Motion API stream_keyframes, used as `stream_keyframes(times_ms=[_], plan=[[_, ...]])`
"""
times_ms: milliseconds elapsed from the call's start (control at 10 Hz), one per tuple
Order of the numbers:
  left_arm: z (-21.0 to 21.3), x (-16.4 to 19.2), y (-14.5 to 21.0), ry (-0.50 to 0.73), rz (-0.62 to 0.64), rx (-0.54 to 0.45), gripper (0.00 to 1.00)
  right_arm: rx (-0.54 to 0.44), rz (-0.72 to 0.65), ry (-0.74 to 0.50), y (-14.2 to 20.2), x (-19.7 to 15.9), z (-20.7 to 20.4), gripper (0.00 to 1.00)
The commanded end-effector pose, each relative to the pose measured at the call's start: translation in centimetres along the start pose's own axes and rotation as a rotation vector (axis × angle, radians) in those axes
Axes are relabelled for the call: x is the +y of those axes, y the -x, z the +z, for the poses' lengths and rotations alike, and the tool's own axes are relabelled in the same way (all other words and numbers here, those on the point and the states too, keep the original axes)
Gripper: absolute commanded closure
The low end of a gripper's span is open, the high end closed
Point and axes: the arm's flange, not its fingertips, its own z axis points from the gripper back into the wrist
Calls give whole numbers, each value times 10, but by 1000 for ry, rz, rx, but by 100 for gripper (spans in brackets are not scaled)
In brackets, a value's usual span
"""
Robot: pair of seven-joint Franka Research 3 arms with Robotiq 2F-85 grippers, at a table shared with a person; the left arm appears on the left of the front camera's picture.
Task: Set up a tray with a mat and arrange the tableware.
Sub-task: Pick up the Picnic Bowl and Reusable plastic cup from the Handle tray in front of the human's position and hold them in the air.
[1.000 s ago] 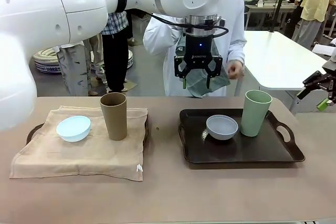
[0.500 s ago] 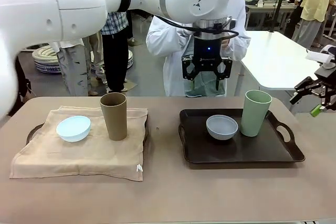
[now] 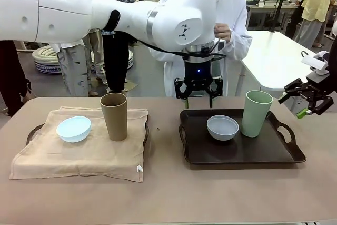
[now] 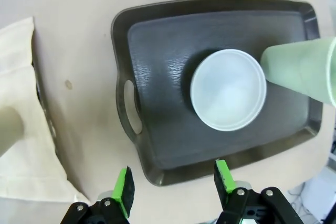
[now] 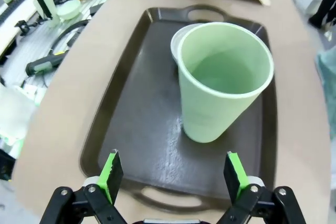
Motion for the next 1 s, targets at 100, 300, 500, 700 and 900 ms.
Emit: stream_keyframes(times_ms=[100,300,500,700,900], plan=[[-16,-2,-8,9,-27,32,19,-4,-21,-12,10,-16,-23,0],[-21,-11,-11,0,-48,28,19,-10,-32,17,10,-22,-27,0],[-27,-18,-11,-13,-65,28,19,-34,-58,100,12,-27,-24,0],[-32,-22,-14,-28,-74,34,19,-51,-71,113,12,-33,-27,0],[-41,-28,-19,-40,-74,38,19,-70,-86,114,12,-41,-40,0]])
